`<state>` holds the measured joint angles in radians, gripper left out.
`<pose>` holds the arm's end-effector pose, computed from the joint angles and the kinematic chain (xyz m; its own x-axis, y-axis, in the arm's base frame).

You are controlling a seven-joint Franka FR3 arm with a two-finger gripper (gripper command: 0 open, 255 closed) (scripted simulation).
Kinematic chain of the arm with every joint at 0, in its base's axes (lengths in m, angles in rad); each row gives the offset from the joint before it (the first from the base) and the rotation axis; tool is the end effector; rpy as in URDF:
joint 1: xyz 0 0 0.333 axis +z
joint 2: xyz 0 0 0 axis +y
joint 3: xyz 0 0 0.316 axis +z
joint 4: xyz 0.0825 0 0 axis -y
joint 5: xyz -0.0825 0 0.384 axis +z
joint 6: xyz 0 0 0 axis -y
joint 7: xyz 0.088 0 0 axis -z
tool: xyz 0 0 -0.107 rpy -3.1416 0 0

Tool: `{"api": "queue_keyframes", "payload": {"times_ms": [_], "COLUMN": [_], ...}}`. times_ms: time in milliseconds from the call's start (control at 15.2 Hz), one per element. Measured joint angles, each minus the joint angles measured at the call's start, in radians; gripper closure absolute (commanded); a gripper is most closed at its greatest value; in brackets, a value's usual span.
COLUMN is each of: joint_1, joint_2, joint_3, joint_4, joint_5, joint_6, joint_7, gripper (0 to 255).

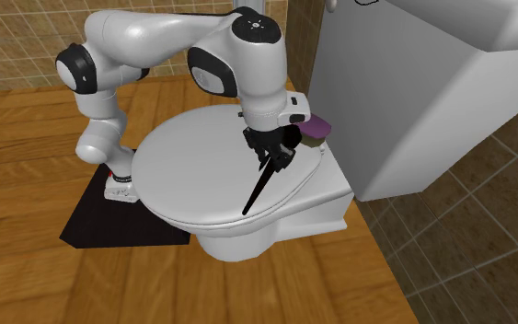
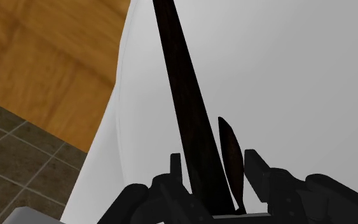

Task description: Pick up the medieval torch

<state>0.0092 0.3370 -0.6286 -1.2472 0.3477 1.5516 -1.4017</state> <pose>0.5787 -0.2789 0.6046 0.6713 0.7251 0.1535 0.7336 -0.6795 0.0018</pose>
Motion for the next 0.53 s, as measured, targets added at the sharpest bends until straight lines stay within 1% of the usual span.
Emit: {"api": "queue_keyframes", "payload": {"times_ms": [528], "joint_1": [-0.003], "joint_2": [0.004], "joint_3": [0.0], "joint_4": [0.011], "joint_5": [0.002], "joint_6": [-0.008], "joint_7": [0.001], "gripper": [255]}}
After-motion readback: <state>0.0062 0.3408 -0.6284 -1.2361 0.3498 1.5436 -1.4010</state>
